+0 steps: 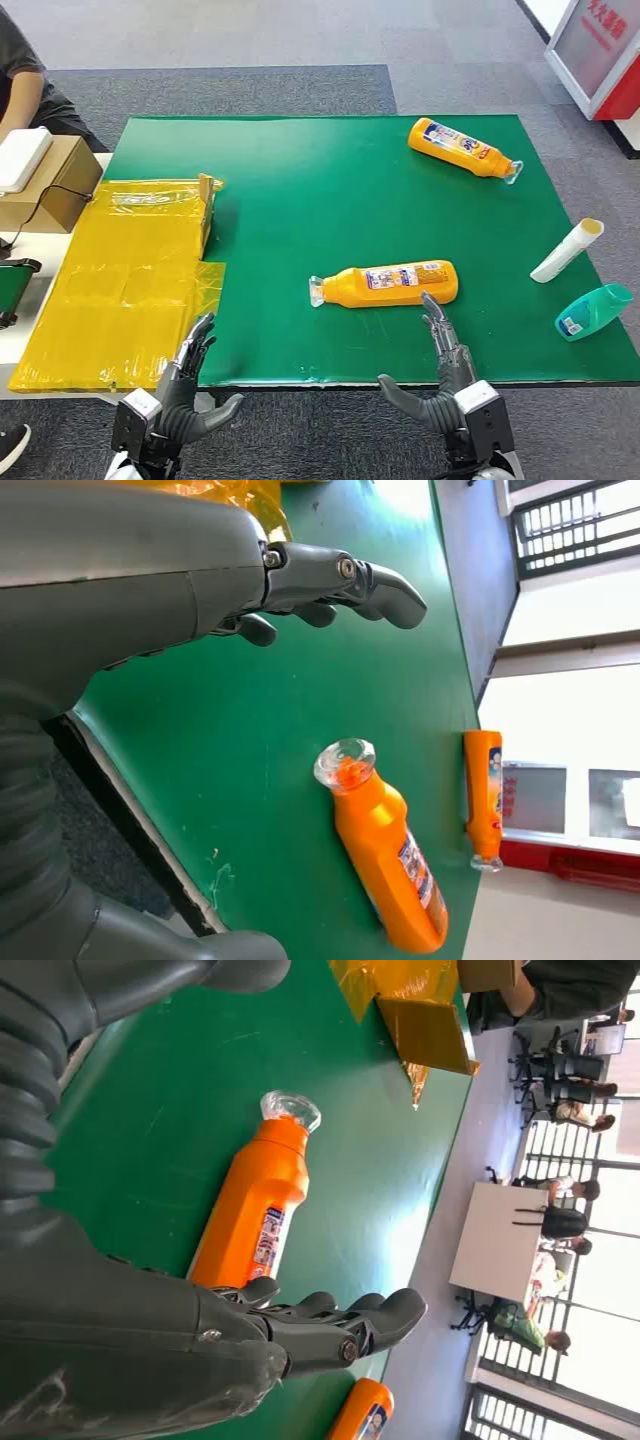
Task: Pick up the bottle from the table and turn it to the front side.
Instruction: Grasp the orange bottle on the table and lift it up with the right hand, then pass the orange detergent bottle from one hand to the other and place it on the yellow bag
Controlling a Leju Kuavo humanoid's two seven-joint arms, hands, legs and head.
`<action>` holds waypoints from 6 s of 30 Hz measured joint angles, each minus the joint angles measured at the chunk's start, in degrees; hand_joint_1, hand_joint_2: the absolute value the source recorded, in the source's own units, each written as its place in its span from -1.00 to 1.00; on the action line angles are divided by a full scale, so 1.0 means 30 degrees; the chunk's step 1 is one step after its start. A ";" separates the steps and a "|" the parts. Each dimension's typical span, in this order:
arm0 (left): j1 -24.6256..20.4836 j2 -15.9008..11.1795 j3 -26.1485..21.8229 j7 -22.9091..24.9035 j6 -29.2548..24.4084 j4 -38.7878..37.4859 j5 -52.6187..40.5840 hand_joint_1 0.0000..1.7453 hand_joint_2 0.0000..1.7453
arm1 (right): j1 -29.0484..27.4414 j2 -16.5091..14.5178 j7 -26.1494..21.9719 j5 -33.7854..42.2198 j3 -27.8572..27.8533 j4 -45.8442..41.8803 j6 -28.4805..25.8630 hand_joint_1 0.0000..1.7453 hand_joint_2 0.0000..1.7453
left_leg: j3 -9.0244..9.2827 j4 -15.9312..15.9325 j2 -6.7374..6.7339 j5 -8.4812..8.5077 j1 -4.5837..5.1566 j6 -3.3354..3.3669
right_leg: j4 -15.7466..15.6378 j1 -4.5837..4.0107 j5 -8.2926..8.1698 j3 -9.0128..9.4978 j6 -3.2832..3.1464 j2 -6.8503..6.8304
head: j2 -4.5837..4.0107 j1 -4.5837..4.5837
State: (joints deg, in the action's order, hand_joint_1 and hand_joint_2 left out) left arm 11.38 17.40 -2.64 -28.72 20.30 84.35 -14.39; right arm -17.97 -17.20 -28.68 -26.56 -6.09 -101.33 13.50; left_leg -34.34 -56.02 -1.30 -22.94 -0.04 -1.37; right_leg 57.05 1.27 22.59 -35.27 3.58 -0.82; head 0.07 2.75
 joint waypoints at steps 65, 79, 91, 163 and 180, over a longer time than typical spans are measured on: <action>-0.1802 -0.0863 -0.1093 -0.3147 -0.0444 -0.5470 0.0227 -1.00 1.00 | 1.2279 0.7208 1.0928 -1.2191 0.5160 1.1748 -0.1242 -1.00 1.00 | 0.0001 -0.0007 0.0000 0.0066 0.0007 0.0031 | -0.0001 0.0009 -0.0065 0.0012 0.0041 0.0001 | 0.0000 0.0000; -0.1790 -0.0881 -0.1131 -0.3147 -0.0444 -0.5508 0.0018 -1.00 1.00 | 1.2300 0.7228 1.0958 -1.2276 0.5532 1.0271 -0.1075 -1.00 1.00 | -0.0010 -0.0007 0.0000 0.0064 0.0007 0.0033 | -0.0001 0.0008 -0.0064 0.0007 0.0044 -0.0001 | 0.0000 0.0002; -0.1839 -0.0881 -0.1102 -0.3147 -0.0326 -0.5559 -0.0150 -1.00 1.00 | 1.2869 0.7228 1.1083 -1.2362 0.5576 1.0770 -0.1049 -1.00 1.00 | -0.0012 -0.0007 -0.0001 0.0065 0.0008 0.0032 | 0.0000 0.0008 -0.0065 0.0002 0.0044 0.0002 | 0.0000 0.0000; -0.6608 -0.1942 0.1310 0.1654 0.2281 -0.5583 0.5876 -1.00 1.00 | 0.9350 0.1827 0.4262 -0.8240 0.9679 1.3125 -0.4827 1.00 1.00 | -0.0047 -0.0012 0.0015 0.0086 -0.0001 0.0009 | 0.0003 -0.0007 -0.0047 -0.0041 0.0009 -0.0037 | 0.0000 -0.0002; -0.6985 -0.4594 0.5390 -0.0789 0.4467 -0.6483 0.5249 -1.00 1.00 | 1.1655 0.1609 0.4368 -0.7816 1.0056 1.5825 -0.5113 1.00 1.00 | -0.0061 -0.0012 0.0016 0.0100 -0.0005 0.0003 | 0.0012 -0.0016 -0.0058 -0.0042 0.0015 -0.0038 | 0.0000 0.0000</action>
State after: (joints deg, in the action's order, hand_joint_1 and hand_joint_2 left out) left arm -9.57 3.62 13.53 -31.09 33.71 64.90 1.36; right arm 17.00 -12.38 -15.57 -50.00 24.08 -53.85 -1.84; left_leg -34.52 -56.06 -1.25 -22.64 -0.06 -1.36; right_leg 57.08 1.22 22.42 -35.40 3.63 -0.93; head 0.07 2.75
